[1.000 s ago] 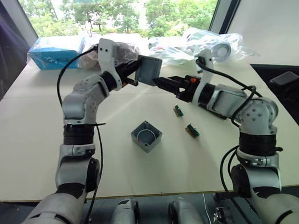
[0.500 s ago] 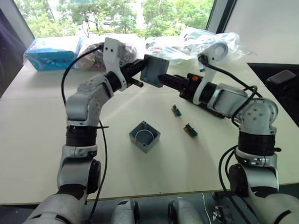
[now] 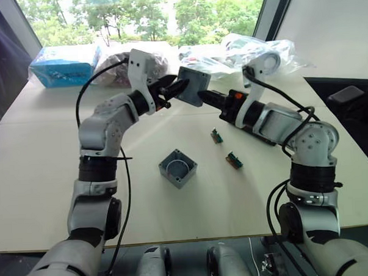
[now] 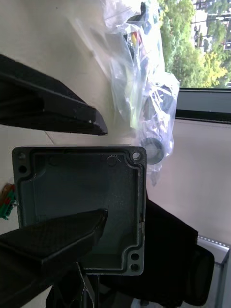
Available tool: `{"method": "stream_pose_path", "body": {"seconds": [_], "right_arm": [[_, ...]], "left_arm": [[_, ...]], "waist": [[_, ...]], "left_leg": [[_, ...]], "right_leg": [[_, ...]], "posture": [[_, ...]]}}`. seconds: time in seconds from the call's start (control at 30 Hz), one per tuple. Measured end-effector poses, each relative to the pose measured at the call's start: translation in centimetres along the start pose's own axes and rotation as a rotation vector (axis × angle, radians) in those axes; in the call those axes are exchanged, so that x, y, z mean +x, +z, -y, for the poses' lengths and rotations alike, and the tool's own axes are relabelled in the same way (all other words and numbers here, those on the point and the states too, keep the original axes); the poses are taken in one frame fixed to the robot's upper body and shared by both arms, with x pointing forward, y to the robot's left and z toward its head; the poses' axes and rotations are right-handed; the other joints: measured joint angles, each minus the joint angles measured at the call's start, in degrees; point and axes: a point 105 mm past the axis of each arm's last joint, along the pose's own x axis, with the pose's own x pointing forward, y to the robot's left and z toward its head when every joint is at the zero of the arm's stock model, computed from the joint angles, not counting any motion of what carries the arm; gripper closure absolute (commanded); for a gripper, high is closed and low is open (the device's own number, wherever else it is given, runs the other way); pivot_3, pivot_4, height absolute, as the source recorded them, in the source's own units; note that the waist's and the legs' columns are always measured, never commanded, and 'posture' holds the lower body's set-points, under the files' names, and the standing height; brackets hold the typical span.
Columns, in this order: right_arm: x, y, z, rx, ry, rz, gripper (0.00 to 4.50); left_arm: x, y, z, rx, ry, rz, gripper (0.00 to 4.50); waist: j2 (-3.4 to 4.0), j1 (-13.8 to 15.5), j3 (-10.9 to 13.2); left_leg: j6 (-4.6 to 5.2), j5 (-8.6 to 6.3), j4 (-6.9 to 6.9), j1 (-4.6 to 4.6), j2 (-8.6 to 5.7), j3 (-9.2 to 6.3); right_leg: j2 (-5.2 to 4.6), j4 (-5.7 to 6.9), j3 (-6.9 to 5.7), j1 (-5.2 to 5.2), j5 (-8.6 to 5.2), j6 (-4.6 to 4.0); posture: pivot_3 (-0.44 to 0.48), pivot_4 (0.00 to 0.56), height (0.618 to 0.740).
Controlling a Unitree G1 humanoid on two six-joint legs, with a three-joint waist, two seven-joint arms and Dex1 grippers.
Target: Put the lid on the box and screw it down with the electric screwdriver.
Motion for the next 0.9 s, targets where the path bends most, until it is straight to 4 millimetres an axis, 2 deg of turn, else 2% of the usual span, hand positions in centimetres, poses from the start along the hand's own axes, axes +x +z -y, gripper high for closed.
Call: {"method": "stream_pose_path", "body": {"seconds": [0.03,0.13,0.23,0.33,0.4,0.43,0.47,0.5,0.57,0.6,0.73,0.8,0.9], "right_arm": [[0.0,0.0,0.0,-0.006,-0.001,0.003,4.36],[-0.2,0.2,-0.2,-0.078,-0.011,0.034,4.36],[-1.6,0.3,0.4,-0.281,-0.081,0.057,4.36],[-3.0,-1.7,0.1,-0.567,-0.104,0.001,4.36],[-3.9,-3.9,-0.5,-0.777,-0.089,-0.045,4.36],[-4.5,-5.8,-1.1,-0.897,-0.057,-0.075,4.36],[-4.6,-6.6,-1.3,-0.92,-0.04,-0.087,4.36],[-4.8,-7.7,-1.6,-1.014,-0.027,-0.09,4.36],[-5.2,-8.5,-1.8,-1.15,-0.018,-0.087,4.36],[-5.5,-9.2,-2.0,-1.321,-0.011,-0.086,4.36],[-5.6,-12.0,-2.4,-1.606,0.051,-0.081,4.36],[-5.6,-12.6,-2.4,-1.756,0.073,-0.063,4.36],[-5.4,-13.4,-2.4,-1.865,0.096,-0.052,4.36]], "left_arm": [[-0.3,0.1,-0.1,-0.006,-0.007,-0.008,0.5],[-2.5,1.0,-0.9,-0.03,-0.038,-0.039,0.5],[-5.2,2.4,-2.7,-0.021,-0.001,-0.043,0.5],[-7.0,1.7,-3.7,-0.027,0.032,-0.088,1.25],[-7.5,1.0,-3.9,-0.042,0.028,-0.118,2.07],[-8.0,0.5,-4.0,-0.053,0.029,-0.139,2.44],[-8.2,0.2,-4.0,-0.06,0.028,-0.145,2.86],[-7.9,-0.2,-3.7,-0.067,0.009,-0.16,3.22],[-7.8,-0.5,-3.2,-0.068,-0.014,-0.166,4.01],[-7.7,-0.8,-2.9,-0.065,-0.03,-0.179,4.36],[-7.1,-1.9,-2.1,-0.068,-0.076,-0.222,4.45],[-6.8,-2.5,-1.3,-0.059,-0.114,-0.255,4.45],[-6.5,-3.3,-0.4,-0.047,-0.164,-0.299,4.45]], "waist": [[0.0,-0.1,0.0],[0.02,-0.7,0.0],[0.06,-0.8,0.0],[0.06,-0.5,0.0],[0.06,-0.5,0.0],[0.04,-0.6,0.1],[0.04,-0.7,0.1],[0.04,-0.6,0.1],[0.02,-0.6,0.1],[0.02,-0.5,0.1],[0.01,-0.6,0.1],[0.01,-0.6,0.1],[-0.02,-0.6,0.1]], "left_leg": [[0.0,0.0,-0.01,-0.01,0.0,-0.01],[0.0,0.0,-0.08,-0.02,0.01,-0.08],[-0.01,0.0,-0.16,0.0,0.01,-0.12],[-0.02,-0.01,-0.18,0.01,-0.01,-0.11],[-0.03,-0.01,-0.15,0.0,-0.04,-0.1],[-0.04,-0.01,-0.14,0.01,-0.03,-0.1],[-0.04,-0.01,-0.12,0.01,-0.03,-0.1],[-0.09,0.02,-0.1,0.01,-0.05,-0.09],[-0.14,0.05,-0.08,0.01,-0.04,-0.09],[-0.15,0.05,-0.07,0.04,-0.06,-0.09],[-0.49,0.25,-0.08,0.04,-0.05,0.01],[-0.55,0.28,-0.08,0.04,-0.04,0.09],[-0.6,0.32,-0.08,0.05,-0.03,0.08]], "right_leg": [[0.0,0.0,0.0,-0.01,0.0,0.0],[0.0,-0.02,0.03,-0.06,-0.01,0.01],[0.0,-0.07,0.05,-0.09,-0.03,0.03],[-0.04,-0.09,0.05,-0.08,-0.06,0.06],[-0.08,-0.09,0.05,-0.06,-0.07,0.07],[-0.08,-0.1,0.05,-0.05,-0.08,0.08],[-0.08,-0.1,0.06,-0.05,-0.08,0.08],[-0.08,-0.1,0.07,-0.06,-0.08,0.08],[-0.08,-0.1,0.07,-0.05,-0.08,0.07],[-0.09,-0.09,0.07,-0.03,-0.13,0.07],[-0.06,-0.07,0.08,-0.05,-0.17,0.03],[-0.06,-0.07,0.08,-0.05,-0.16,0.05],[-0.03,-0.07,0.08,-0.04,-0.16,0.06]], "posture": [[0.0,0.15,0.74],[0.0,0.15,0.74],[0.0,0.15,0.74],[0.0,0.15,0.74],[0.0,0.15,0.74],[0.0,0.15,0.74],[0.0,0.15,0.74],[0.0,0.15,0.74],[0.0,0.15,0.74],[0.0,0.15,0.74],[0.0,0.15,0.74],[0.0,0.15,0.74],[0.0,0.15,0.74]]}}
